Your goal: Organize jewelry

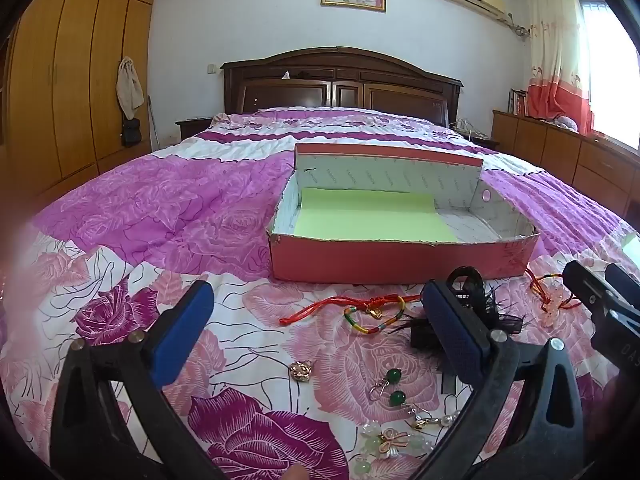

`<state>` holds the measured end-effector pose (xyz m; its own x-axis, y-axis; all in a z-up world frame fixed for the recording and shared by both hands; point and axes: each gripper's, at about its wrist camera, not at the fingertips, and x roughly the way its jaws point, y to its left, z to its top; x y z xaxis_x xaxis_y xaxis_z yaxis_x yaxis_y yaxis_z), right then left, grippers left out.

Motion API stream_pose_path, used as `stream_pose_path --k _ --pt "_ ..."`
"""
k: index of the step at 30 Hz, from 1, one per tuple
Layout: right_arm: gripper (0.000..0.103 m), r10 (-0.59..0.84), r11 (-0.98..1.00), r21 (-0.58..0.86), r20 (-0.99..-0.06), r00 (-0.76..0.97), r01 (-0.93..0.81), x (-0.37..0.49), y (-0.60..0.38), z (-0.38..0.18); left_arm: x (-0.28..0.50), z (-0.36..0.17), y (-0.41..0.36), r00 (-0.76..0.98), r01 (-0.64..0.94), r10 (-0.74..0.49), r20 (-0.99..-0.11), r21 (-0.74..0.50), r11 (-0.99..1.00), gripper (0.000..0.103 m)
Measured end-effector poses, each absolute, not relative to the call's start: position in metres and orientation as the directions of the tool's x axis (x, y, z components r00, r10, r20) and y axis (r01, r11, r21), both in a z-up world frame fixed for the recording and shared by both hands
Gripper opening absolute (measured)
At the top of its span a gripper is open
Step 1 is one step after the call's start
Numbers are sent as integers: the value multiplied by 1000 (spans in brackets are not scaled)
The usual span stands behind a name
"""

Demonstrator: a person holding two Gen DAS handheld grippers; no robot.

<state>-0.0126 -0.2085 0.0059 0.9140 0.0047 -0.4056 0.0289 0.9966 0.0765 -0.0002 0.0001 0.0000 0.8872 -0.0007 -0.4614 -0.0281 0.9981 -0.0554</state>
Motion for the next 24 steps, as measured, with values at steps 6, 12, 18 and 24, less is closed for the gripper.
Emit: stream_pose_path --k 6,12,18,24 --pt "103 2 997 71 -405 914 30 -13 -206 6 0 0 0 887 -28 2 -462 -50 998 98" --pt "103 -2 998 58 -403 915 28 -14 -203 6 0 0 0 887 -29 3 -461 -48 998 98" --pt "103 -5 998 53 -402 916 28 -13 -205 6 0 0 0 887 -29 4 -461 -47 998 98" --pt "103 -6 998 50 -402 916 28 -13 -205 6 0 0 0 888 -29 5 -460 -46 999 98"
